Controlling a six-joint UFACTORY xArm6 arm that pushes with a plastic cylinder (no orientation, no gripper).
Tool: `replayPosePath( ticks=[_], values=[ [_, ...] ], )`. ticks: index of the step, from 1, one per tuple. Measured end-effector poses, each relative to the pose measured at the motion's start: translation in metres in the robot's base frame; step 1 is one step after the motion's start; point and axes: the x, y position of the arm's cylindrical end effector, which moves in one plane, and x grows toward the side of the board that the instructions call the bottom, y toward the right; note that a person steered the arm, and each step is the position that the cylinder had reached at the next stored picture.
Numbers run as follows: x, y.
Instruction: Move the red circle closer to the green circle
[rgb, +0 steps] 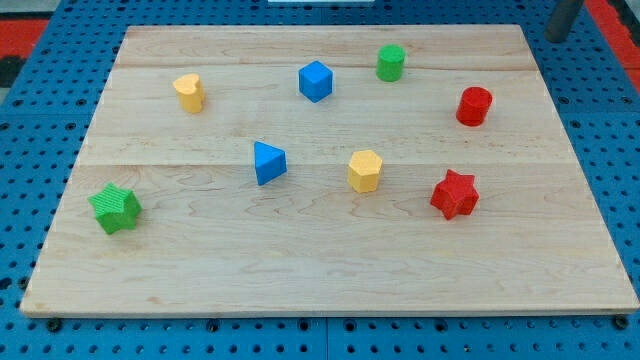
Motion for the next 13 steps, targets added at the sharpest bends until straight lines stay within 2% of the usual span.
replayPosePath(
  ticks=[1, 2, 3, 5, 8, 10, 11, 12, 13],
  values=[
    [0.053, -0.008],
    [0.079, -0.067],
    [0.081, -0.107],
    [0.083, -0.076],
    [0.139, -0.049],
    [0.135, -0.171],
    [0.124, -0.187],
    [0.148, -0.185],
    [0.12, -0.211]
  ],
)
